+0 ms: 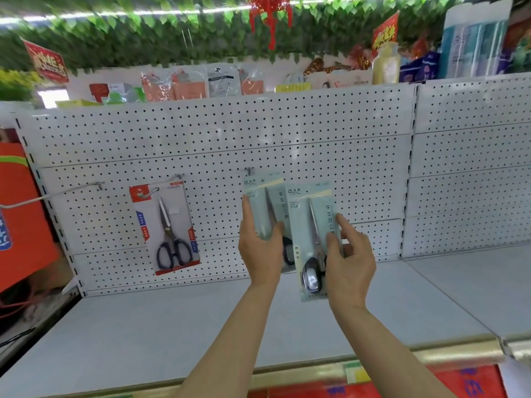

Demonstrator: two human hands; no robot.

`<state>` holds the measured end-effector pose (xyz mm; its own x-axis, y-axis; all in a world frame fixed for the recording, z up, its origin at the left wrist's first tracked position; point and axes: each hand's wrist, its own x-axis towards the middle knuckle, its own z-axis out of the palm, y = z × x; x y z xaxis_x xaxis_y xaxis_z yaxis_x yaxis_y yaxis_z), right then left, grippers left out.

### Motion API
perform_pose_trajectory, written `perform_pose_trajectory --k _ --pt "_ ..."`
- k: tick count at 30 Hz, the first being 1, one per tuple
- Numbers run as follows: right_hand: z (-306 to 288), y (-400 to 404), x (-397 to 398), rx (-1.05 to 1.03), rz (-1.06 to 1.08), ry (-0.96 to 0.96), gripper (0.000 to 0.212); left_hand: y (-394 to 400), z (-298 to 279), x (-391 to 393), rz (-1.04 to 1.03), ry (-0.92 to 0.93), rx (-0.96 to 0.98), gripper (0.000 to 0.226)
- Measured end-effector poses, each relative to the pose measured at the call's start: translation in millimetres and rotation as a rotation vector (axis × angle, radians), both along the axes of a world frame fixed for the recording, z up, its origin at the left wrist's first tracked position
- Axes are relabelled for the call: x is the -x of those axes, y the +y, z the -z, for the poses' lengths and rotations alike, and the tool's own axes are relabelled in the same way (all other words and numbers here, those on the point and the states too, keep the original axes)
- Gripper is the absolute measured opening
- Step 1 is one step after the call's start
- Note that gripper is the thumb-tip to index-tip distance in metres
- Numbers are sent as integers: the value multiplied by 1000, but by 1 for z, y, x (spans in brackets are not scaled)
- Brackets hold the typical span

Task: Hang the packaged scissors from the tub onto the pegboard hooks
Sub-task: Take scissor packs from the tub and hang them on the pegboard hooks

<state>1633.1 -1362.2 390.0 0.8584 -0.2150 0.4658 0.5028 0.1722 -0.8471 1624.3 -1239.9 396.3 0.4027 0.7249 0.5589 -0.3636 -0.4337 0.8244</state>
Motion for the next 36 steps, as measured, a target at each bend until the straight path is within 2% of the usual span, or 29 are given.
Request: perform_pose_trajectory --k 9,18,21,25,27,30,33,36 --pt "-6 8 -1 17 -29 -3 35 9 2 -5 -40 74 -48 84" --pt "-7 29 2 53 -62 -11 34 26 8 -12 -132 260 -168 72" --pt "-10 41 2 67 -74 -18 34 34 8 -9 -102 233 -152 70" --pt "-14 60 -3 80 -73 -7 35 57 -3 -4 -258 76 -241 46" --pt "-15 70 -6 80 -69 -6 35 63 -23 1 -187 -17 -228 43" --pt "-15 81 -9 59 -72 -6 35 65 -51 5 -50 -3 -412 48" --pt "-11 88 -12 53 -51 0 35 70 -57 -1 -90 211 -663 56" --pt "-4 93 -16 70 -35 9 34 75 -55 -9 -119 300 -709 64"
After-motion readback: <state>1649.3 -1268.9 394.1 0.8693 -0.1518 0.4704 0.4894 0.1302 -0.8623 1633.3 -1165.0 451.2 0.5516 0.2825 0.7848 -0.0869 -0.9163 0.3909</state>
